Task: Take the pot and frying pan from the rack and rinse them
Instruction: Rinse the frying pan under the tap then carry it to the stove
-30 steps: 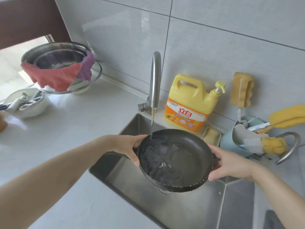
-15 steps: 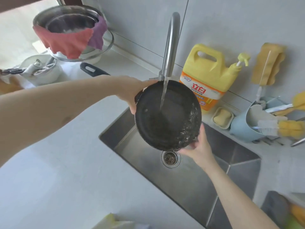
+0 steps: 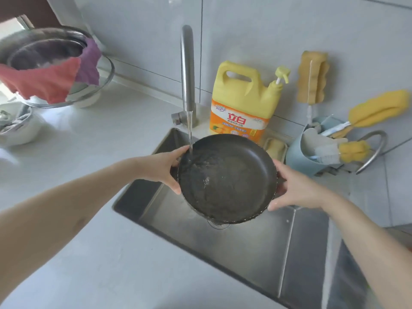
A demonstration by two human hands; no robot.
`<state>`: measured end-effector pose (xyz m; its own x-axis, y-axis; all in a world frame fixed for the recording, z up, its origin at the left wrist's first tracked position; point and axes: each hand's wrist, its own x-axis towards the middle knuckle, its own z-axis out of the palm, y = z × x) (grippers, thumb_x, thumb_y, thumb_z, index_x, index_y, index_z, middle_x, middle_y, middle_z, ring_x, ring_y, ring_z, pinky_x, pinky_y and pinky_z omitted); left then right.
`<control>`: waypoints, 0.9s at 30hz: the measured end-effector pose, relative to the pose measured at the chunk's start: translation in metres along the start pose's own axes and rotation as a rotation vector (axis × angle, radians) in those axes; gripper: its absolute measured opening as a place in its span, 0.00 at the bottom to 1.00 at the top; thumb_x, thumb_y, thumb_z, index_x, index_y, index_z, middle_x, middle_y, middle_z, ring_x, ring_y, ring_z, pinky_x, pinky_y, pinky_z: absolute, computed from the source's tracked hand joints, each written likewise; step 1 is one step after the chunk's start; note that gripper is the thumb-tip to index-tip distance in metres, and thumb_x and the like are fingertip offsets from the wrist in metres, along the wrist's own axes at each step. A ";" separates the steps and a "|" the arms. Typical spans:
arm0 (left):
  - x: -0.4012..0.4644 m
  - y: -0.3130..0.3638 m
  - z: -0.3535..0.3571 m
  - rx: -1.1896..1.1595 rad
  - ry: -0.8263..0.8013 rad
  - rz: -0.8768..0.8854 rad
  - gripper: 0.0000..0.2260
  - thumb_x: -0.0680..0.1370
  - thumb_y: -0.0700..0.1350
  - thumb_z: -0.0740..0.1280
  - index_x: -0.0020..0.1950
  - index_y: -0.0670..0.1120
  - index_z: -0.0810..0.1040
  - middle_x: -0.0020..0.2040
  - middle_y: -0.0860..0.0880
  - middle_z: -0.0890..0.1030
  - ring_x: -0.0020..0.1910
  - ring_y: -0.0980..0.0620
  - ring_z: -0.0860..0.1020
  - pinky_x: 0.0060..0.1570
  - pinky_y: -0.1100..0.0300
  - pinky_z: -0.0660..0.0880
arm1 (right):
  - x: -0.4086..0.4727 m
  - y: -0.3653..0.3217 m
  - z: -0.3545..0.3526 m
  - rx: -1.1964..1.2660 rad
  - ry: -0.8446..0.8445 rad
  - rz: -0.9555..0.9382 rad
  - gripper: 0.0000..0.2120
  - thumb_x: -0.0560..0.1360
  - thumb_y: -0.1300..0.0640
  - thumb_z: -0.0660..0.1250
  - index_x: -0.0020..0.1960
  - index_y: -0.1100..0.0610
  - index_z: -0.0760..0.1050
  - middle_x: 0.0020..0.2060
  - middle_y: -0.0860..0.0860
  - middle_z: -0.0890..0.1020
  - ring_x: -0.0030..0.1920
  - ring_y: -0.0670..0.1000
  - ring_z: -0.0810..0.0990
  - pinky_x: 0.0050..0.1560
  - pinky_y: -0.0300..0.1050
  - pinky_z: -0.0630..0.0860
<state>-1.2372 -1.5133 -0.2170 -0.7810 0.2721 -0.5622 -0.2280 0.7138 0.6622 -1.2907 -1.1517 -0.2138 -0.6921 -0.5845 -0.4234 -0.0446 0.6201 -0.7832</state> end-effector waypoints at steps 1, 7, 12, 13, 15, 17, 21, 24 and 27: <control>-0.001 0.003 0.000 0.022 0.002 0.008 0.54 0.66 0.42 0.80 0.77 0.63 0.44 0.53 0.67 0.79 0.52 0.73 0.76 0.56 0.71 0.66 | -0.002 0.006 0.007 0.035 0.013 -0.013 0.56 0.59 0.67 0.81 0.69 0.26 0.57 0.55 0.47 0.82 0.49 0.53 0.85 0.57 0.57 0.79; 0.002 0.022 0.002 0.392 0.225 0.001 0.58 0.61 0.55 0.79 0.73 0.69 0.36 0.49 0.57 0.81 0.46 0.53 0.78 0.50 0.55 0.75 | -0.001 0.037 0.044 0.110 0.219 -0.039 0.64 0.58 0.65 0.81 0.75 0.29 0.44 0.59 0.40 0.79 0.54 0.47 0.83 0.65 0.52 0.74; 0.008 0.033 0.012 0.513 0.424 0.070 0.58 0.62 0.59 0.78 0.72 0.69 0.34 0.47 0.53 0.81 0.42 0.48 0.79 0.44 0.53 0.77 | -0.003 0.047 0.042 0.033 0.396 -0.052 0.65 0.60 0.57 0.82 0.75 0.30 0.39 0.71 0.34 0.67 0.68 0.42 0.72 0.70 0.48 0.67; 0.010 0.034 0.015 0.513 0.467 0.090 0.58 0.63 0.60 0.78 0.73 0.69 0.34 0.47 0.52 0.81 0.42 0.47 0.79 0.43 0.52 0.77 | -0.005 0.050 0.039 0.003 0.443 -0.050 0.64 0.61 0.56 0.82 0.75 0.31 0.37 0.73 0.36 0.65 0.70 0.43 0.69 0.71 0.49 0.67; 0.011 0.036 0.021 0.534 0.569 0.155 0.58 0.64 0.61 0.78 0.75 0.66 0.35 0.43 0.50 0.80 0.40 0.46 0.78 0.42 0.50 0.78 | -0.011 0.054 0.032 -0.059 0.545 -0.058 0.64 0.63 0.55 0.82 0.75 0.31 0.35 0.76 0.39 0.62 0.72 0.45 0.67 0.71 0.48 0.66; 0.013 0.038 0.027 0.615 0.727 0.314 0.57 0.64 0.60 0.79 0.78 0.58 0.40 0.40 0.48 0.78 0.36 0.45 0.77 0.34 0.51 0.77 | -0.018 0.054 0.027 -0.106 0.641 -0.094 0.63 0.64 0.54 0.82 0.73 0.30 0.34 0.77 0.39 0.57 0.74 0.46 0.64 0.72 0.45 0.64; 0.012 0.046 0.031 0.732 1.009 0.577 0.55 0.62 0.58 0.79 0.78 0.42 0.52 0.37 0.44 0.79 0.33 0.43 0.79 0.26 0.54 0.75 | -0.030 0.051 0.016 -0.210 0.828 -0.185 0.57 0.66 0.54 0.80 0.78 0.44 0.41 0.75 0.42 0.58 0.72 0.51 0.68 0.69 0.46 0.67; 0.006 0.056 0.029 0.777 1.126 0.691 0.57 0.62 0.57 0.79 0.79 0.46 0.47 0.38 0.40 0.80 0.34 0.42 0.80 0.27 0.54 0.76 | -0.040 0.042 0.008 -0.325 0.956 -0.270 0.55 0.65 0.55 0.81 0.79 0.58 0.47 0.74 0.60 0.65 0.70 0.60 0.70 0.65 0.57 0.73; -0.001 0.065 0.025 0.785 1.200 0.730 0.58 0.64 0.55 0.79 0.80 0.48 0.41 0.41 0.38 0.81 0.35 0.40 0.81 0.28 0.53 0.76 | -0.052 0.028 0.000 -0.434 1.084 -0.459 0.52 0.64 0.51 0.79 0.76 0.63 0.50 0.67 0.71 0.68 0.67 0.60 0.65 0.64 0.48 0.66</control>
<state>-1.2364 -1.4513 -0.1855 -0.6522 0.3171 0.6885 0.4234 0.9058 -0.0161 -1.2559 -1.1041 -0.2141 -0.7764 -0.1892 0.6012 -0.5286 0.7148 -0.4578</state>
